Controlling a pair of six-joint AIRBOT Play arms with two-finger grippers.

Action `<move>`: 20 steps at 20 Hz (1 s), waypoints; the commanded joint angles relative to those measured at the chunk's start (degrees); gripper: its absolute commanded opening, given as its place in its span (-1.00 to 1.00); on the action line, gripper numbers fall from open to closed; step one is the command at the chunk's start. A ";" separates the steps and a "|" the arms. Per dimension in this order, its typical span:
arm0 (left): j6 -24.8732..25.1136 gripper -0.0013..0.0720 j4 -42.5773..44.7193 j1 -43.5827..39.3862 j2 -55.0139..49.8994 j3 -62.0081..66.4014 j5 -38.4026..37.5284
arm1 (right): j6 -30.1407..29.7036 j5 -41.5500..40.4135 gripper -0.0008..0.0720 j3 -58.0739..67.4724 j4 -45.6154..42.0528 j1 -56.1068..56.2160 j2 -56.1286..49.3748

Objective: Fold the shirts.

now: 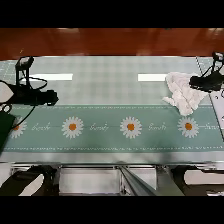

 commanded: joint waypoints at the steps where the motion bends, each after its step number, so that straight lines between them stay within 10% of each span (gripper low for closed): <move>1: -0.63 0.42 -1.66 0.07 1.81 -3.45 3.08 | -1.51 -0.44 0.14 0.09 4.22 -0.13 -5.70; 6: -0.50 0.42 -1.64 0.07 1.79 -3.43 6.05 | -3.78 2.27 -0.91 0.42 6.49 2.29 -6.82; 20: -0.57 0.42 -0.20 11.02 16.50 2.51 0.26 | -13.42 9.55 -0.90 35.69 20.50 16.57 22.25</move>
